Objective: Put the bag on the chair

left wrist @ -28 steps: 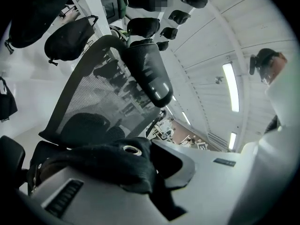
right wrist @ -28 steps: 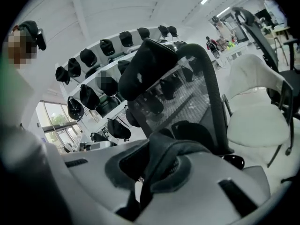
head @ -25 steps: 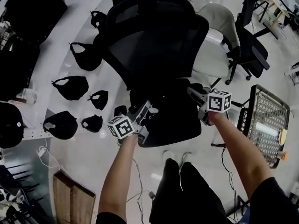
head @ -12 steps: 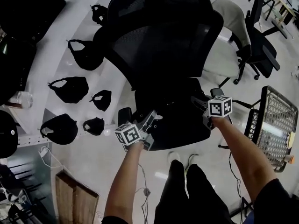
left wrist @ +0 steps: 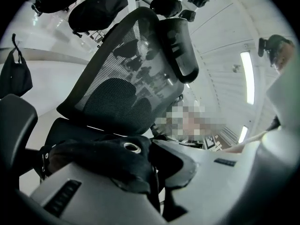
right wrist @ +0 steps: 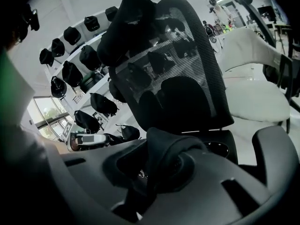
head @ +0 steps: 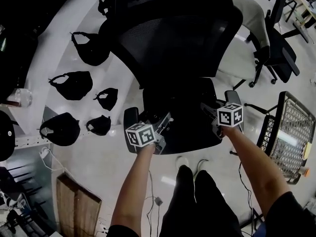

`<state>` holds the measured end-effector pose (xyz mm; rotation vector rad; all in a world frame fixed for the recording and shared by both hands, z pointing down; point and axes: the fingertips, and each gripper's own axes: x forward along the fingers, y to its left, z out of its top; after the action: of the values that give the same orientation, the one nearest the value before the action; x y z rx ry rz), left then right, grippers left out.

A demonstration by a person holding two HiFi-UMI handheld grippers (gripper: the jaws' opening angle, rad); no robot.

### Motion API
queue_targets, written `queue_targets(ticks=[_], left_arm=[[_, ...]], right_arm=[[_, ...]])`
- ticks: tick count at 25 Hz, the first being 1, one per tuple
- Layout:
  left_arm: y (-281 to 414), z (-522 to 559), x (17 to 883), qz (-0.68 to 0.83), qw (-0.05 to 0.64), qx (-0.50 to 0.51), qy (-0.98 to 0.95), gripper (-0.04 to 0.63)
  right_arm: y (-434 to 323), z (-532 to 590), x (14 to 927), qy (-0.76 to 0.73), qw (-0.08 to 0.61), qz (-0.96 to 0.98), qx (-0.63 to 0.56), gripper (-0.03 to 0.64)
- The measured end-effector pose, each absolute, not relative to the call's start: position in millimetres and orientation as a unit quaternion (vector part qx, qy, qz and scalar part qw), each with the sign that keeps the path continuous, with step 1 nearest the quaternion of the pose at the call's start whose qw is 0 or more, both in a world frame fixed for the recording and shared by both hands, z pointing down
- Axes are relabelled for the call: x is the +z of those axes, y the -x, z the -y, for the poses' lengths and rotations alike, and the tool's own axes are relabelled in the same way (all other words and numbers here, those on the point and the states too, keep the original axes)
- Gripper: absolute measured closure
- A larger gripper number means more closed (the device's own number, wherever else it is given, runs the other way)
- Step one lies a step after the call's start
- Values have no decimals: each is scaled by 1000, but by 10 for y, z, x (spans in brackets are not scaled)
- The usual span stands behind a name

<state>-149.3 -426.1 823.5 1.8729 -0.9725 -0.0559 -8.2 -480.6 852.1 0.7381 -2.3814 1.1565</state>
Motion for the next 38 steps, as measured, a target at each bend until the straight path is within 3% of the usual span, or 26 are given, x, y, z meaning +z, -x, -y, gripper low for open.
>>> queue_targets(ticks=[4,9,11,14,20,38], left_arm=[[1525,4227,8359,416,502,-11,-759,574],[1610,4143,8553,438,523,8,-731,519],[1644,4119,8623,444,526,18,-725,485],[1683,4060,8725,455,530,40,-715,373],[1802,3926,8874,490,523,70,-694,315],[1886,3271,8408,540,499,64,-675,291]], right_arm=[[88,4738,8605,-249,215,848,416,554],[24,4706,8695,-253,222,839,427,518],[-5,4716,8750,-262,225,833,431,481],[-31,4684,8804,-267,241,830,427,458],[-122,4662,8779,-284,244,827,421,377],[-468,4084,8278,-275,267,836,393,359]])
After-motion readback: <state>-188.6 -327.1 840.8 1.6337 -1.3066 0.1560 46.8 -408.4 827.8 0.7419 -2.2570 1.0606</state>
